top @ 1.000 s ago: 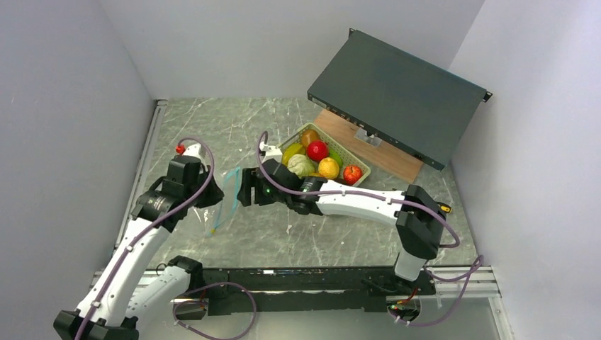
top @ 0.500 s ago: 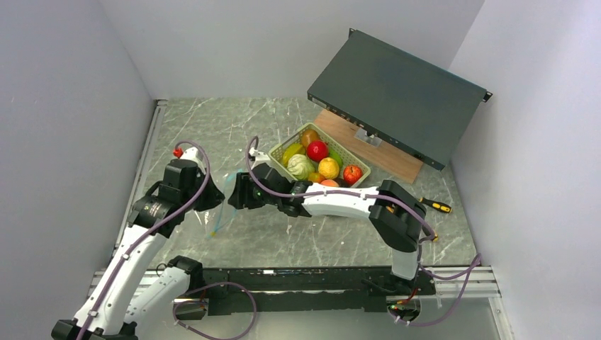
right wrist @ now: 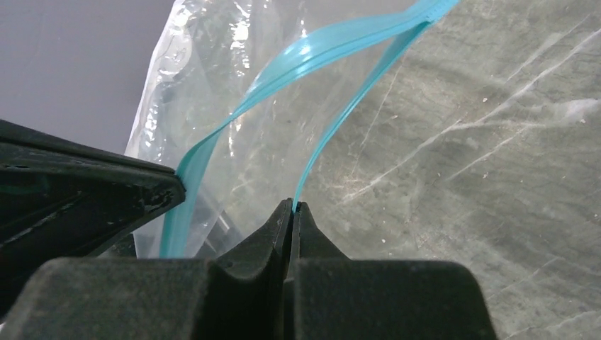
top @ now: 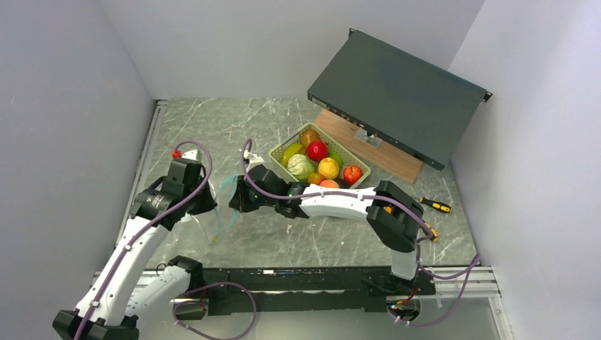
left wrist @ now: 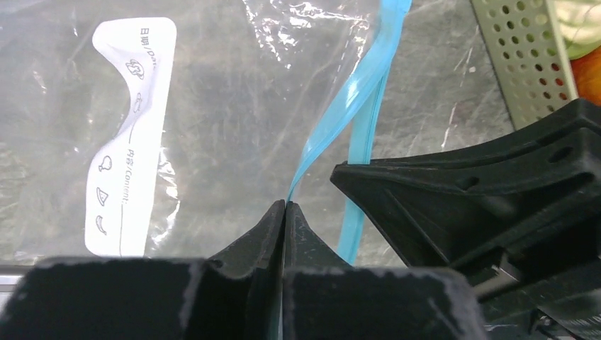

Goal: Place the food in the zip-top bag and seal the zipper
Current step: Open the zipper of the food storage bag at the center of the board.

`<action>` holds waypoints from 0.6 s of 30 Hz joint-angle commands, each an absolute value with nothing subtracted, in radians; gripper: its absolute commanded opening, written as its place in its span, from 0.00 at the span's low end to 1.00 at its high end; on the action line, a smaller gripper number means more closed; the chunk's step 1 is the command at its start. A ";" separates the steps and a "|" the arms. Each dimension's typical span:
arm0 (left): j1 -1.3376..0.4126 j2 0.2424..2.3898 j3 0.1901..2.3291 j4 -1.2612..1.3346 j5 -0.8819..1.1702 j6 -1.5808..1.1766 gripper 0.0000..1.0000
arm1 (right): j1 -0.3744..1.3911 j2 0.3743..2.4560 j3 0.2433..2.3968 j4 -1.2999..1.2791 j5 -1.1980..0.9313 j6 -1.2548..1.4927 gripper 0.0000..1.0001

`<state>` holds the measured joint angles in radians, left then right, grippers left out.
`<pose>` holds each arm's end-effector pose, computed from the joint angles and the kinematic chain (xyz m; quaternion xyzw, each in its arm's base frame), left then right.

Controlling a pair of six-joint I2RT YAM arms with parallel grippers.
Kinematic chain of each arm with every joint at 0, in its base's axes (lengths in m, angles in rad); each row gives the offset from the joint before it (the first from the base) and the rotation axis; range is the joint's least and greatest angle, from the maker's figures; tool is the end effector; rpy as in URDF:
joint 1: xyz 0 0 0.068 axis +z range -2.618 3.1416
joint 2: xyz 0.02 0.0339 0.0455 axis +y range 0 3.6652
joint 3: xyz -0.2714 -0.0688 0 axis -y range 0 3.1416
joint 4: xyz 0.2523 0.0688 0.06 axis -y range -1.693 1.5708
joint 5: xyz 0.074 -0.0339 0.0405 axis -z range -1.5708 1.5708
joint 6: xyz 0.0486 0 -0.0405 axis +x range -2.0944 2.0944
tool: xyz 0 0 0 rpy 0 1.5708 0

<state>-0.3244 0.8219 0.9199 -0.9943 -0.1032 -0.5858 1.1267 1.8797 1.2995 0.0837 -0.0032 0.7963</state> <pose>0.1503 -0.0452 0.3011 -0.1397 0.9322 -0.1015 0.3182 0.1950 0.4102 0.2255 -0.1421 0.8473 0.4204 0.2917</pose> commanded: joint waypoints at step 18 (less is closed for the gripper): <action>-0.327 0.779 1.060 -1.038 -0.179 -0.468 0.38 | 1.196 1.857 1.539 -0.115 0.114 0.711 0.00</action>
<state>-0.3244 0.8032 0.9920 -1.0233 -0.1196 -0.5114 1.1843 1.8793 1.4754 -0.0837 0.0753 0.7448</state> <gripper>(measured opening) 0.402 0.010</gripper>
